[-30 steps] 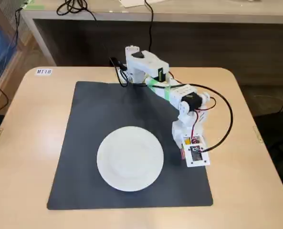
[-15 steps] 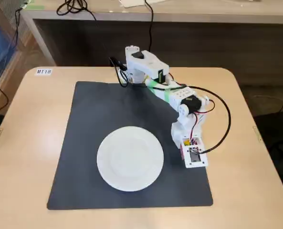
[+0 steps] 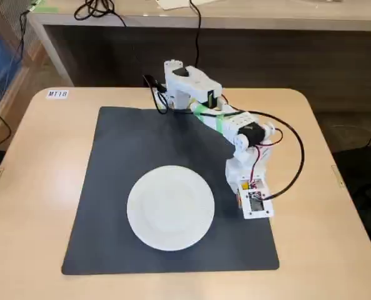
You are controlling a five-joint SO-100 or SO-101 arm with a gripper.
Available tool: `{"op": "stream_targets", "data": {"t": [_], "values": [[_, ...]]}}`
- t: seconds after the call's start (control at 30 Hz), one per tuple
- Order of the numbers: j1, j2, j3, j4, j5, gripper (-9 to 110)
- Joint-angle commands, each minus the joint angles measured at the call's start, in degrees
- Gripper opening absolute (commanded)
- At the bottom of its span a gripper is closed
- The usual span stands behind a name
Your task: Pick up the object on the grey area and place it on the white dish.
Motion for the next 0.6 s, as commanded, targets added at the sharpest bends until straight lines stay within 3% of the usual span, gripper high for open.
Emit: {"op": "stream_targets", "data": {"t": [0.0, 0.57], "values": [[2.99, 6.06, -0.88, 0.18, 0.09, 18], [16.52, 20.48, 6.42, 0.26, 3.6, 16]]}}
